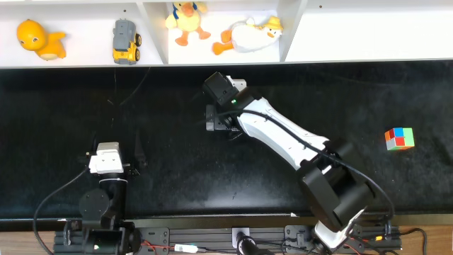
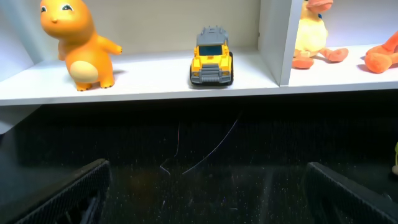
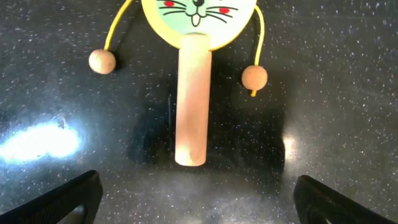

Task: Store Toys

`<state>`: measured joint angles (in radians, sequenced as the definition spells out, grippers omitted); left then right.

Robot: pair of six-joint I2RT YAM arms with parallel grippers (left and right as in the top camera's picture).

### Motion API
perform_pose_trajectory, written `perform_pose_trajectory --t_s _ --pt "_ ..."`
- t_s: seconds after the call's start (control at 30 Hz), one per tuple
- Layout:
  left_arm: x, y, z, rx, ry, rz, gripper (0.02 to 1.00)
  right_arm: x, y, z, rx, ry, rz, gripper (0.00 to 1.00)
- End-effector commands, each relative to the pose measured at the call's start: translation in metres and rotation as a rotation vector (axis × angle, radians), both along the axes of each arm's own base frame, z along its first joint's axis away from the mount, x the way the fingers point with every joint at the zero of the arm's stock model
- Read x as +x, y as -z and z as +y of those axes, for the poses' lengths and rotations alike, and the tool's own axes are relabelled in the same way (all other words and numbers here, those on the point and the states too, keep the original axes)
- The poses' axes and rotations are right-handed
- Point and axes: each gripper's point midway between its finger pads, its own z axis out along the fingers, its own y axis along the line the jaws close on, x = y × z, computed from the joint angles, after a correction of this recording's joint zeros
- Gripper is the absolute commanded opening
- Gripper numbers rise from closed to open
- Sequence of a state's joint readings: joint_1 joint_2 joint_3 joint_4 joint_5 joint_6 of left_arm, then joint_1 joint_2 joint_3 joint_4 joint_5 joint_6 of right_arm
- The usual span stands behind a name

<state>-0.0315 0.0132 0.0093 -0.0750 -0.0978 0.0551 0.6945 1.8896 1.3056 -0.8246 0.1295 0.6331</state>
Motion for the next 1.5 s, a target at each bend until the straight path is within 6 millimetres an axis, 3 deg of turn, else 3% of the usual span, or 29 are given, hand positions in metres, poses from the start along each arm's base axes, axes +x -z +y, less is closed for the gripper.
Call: perform_pose_trajectory --t_s 0.03,0.1,0.33,0.57,0.6,0.67,0.73,0.83,1.1,1.3,1.4,1.5 --pt "0.000 -0.001 -0.001 -0.003 0.004 -0.007 0.998 0.012 -0.007 0.002 0.002 0.072 -0.043 0.974" --pt "0.000 -0.001 -0.001 -0.003 0.004 -0.007 0.998 0.012 -0.007 0.001 0.001 0.077 -0.047 0.943" --pt "0.000 -0.001 -0.001 -0.003 0.004 -0.007 0.998 0.023 -0.005 0.002 -0.011 0.081 -0.090 0.972" --pt "0.000 -0.001 -0.001 -0.003 0.004 -0.007 0.998 0.023 0.015 0.005 -0.022 0.071 -0.063 0.965" --pt "0.000 -0.001 -0.001 -0.003 0.004 -0.007 0.996 0.023 0.017 0.005 -0.024 0.070 -0.060 0.943" --pt "0.000 -0.001 -0.001 -0.003 0.004 -0.007 0.996 0.023 0.018 0.005 -0.026 0.071 -0.059 0.794" --pt "0.000 -0.001 -0.001 -0.003 0.004 -0.007 0.998 0.023 0.018 0.005 -0.026 0.070 -0.059 0.570" --pt "0.000 -0.001 -0.001 -0.003 0.004 -0.007 0.996 0.023 0.018 0.005 -0.026 0.071 -0.059 0.481" --pt "0.000 -0.001 -0.001 -0.003 0.004 -0.007 0.996 0.023 0.018 0.006 -0.022 0.070 -0.057 0.128" --pt "0.000 -0.001 -0.001 -0.003 0.004 -0.007 0.996 0.021 -0.002 0.001 -0.029 0.031 -0.080 0.088" --pt "0.000 -0.001 -0.001 -0.003 0.004 -0.007 0.996 0.008 -0.022 -0.027 -0.083 0.031 -0.103 0.088" --pt "0.000 -0.001 -0.001 -0.003 0.004 -0.007 0.998 -0.010 -0.028 -0.053 -0.078 0.057 -0.100 0.058"
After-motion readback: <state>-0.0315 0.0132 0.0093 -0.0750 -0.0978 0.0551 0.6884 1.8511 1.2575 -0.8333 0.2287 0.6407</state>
